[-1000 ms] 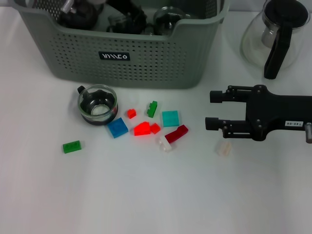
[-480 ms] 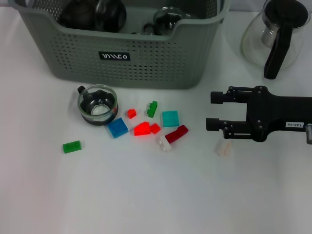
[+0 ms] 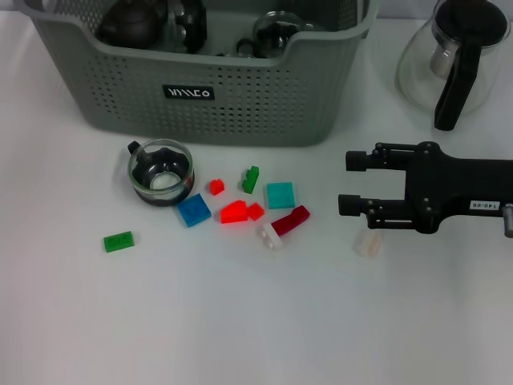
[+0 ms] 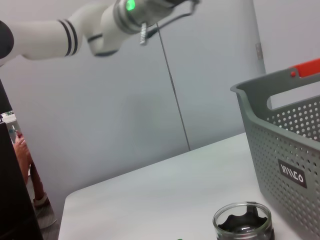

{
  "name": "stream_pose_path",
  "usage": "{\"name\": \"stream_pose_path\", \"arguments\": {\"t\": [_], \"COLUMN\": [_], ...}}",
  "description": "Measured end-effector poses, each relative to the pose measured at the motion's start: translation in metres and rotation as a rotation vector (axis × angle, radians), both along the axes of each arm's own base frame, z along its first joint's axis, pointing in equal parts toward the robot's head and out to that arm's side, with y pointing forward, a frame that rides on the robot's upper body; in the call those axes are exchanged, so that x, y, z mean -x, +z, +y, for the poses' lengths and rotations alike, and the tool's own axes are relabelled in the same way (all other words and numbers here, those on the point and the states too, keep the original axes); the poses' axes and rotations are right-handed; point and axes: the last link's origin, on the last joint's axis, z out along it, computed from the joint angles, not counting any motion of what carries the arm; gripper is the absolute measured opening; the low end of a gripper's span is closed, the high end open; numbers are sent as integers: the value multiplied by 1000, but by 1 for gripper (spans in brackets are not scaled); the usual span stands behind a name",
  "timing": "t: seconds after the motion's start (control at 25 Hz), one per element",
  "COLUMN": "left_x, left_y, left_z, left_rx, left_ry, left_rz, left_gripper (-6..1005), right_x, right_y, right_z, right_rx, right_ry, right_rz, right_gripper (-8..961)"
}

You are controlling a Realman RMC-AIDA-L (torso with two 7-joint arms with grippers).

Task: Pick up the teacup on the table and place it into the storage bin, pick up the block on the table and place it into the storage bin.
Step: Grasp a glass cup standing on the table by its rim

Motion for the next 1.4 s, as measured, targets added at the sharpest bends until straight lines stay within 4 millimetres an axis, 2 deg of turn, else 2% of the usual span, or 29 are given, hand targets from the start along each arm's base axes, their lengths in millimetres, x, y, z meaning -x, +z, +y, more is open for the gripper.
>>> {"name": "stream_pose_path", "arguments": {"t": [0.12, 0.28, 0.44, 0.56, 0.68, 0.8, 1.04, 1.08, 1.16, 1.28, 1.32, 1.4], "left_x": [21, 43, 58, 62, 63, 61, 46, 32, 21, 6, -1, -2], "left_y": [2, -8, -29, -46, -62, -72, -81, -85, -89, -99, -109, -114], "left_z": [-25, -57, -80, -88, -90, -83, -70, -64, -60, -55, -52, -51], "left_rx": [31, 45, 76, 162, 283, 377, 442, 443, 427, 401, 387, 380], "left_ry": [-53, -96, -143, -181, -195, -172, -129, -124, -131, -157, -182, -195], "left_rz": [-50, -19, 120, 264, 411, 518, 707, 825, 915, 1052, 1136, 1178], "left_gripper": [848, 848, 847, 846, 846, 845, 844, 844, 843, 839, 837, 833], "right_x": [1, 2, 2, 2, 1, 1, 0, -1, 0, 0, 0, 0], "right_y": [0, 0, 0, 0, 1, 0, 0, 0, 0, -1, -1, -1], "right_z": [1, 1, 2, 2, 2, 1, 0, 0, -1, -1, -1, -1], "right_rx": [-1, 0, 3, 4, 4, 6, 8, 8, 8, 9, 9, 9], "right_ry": [2, 5, 5, 2, 2, 1, -3, -3, -3, -3, -3, -3], "right_rz": [0, 1, -2, -5, -6, -5, -4, -4, -4, -2, -2, -2], "right_gripper": [741, 741, 741, 741, 742, 742, 742, 742, 742, 742, 742, 742]}}
